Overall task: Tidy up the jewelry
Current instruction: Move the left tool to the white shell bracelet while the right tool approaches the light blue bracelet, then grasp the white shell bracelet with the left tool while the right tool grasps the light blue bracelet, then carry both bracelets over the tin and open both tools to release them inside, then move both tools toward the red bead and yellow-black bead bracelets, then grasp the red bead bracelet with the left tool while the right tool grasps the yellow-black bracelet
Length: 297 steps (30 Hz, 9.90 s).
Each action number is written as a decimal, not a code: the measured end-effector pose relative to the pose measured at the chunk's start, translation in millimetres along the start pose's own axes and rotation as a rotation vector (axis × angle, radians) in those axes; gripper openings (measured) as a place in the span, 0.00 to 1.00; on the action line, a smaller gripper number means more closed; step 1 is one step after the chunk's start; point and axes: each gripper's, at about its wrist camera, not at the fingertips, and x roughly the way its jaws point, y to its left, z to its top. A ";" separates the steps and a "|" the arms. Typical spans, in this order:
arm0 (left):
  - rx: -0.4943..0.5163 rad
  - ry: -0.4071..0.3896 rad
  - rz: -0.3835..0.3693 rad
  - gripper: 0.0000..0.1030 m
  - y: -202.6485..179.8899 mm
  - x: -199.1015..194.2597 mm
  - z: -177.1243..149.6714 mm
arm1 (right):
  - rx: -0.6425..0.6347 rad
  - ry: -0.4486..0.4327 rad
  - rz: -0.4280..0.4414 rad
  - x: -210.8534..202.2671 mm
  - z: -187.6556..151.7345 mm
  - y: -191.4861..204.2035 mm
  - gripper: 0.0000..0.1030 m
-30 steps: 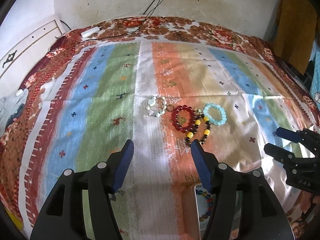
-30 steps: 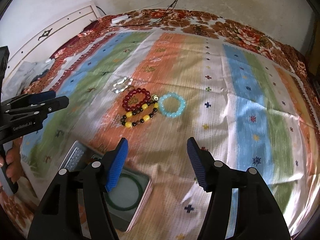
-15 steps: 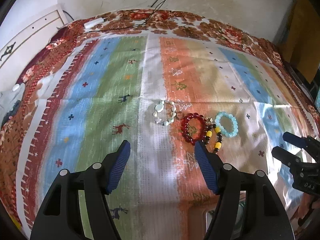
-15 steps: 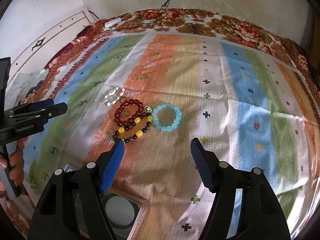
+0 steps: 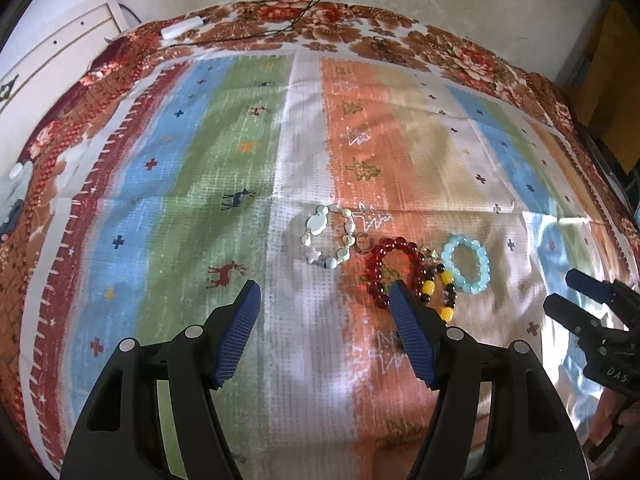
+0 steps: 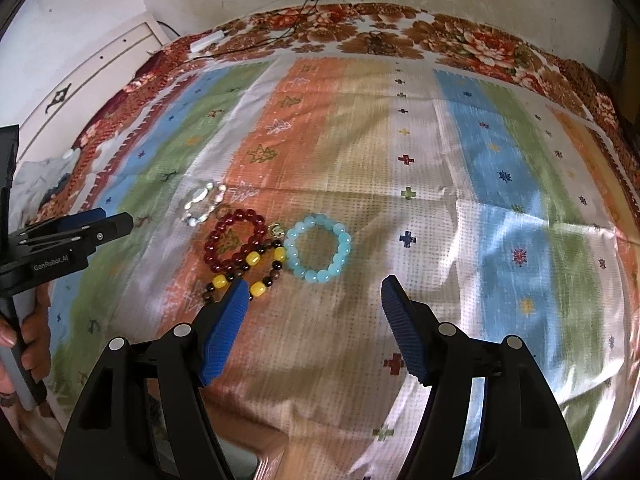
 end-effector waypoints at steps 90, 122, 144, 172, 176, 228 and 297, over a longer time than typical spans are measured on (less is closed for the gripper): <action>0.115 -0.006 -0.069 0.07 -17.3 20.0 30.3 | -0.058 0.038 -0.037 36.8 19.2 15.6 0.12; 0.120 -0.102 -0.172 0.08 -33.8 -55.1 -2.4 | -0.129 -0.111 0.005 -46.4 -14.0 46.7 0.12; 0.158 -0.185 -0.249 0.08 -49.5 -99.9 -36.6 | -0.138 -0.198 0.067 -89.8 -35.7 52.9 0.12; 0.238 -0.212 -0.319 0.08 -70.6 -135.7 -97.5 | -0.165 -0.190 0.121 -110.2 -84.7 59.5 0.12; 0.238 -0.204 -0.324 0.08 -68.8 -137.5 -106.7 | -0.158 -0.173 0.140 -110.1 -93.0 59.3 0.12; 0.150 -0.111 -0.135 0.43 -45.3 -63.5 -50.7 | -0.068 -0.067 0.107 -57.0 -48.6 29.7 0.54; 0.152 0.176 -0.087 0.51 -46.2 85.5 12.6 | -0.110 0.207 0.096 84.7 5.6 27.7 0.54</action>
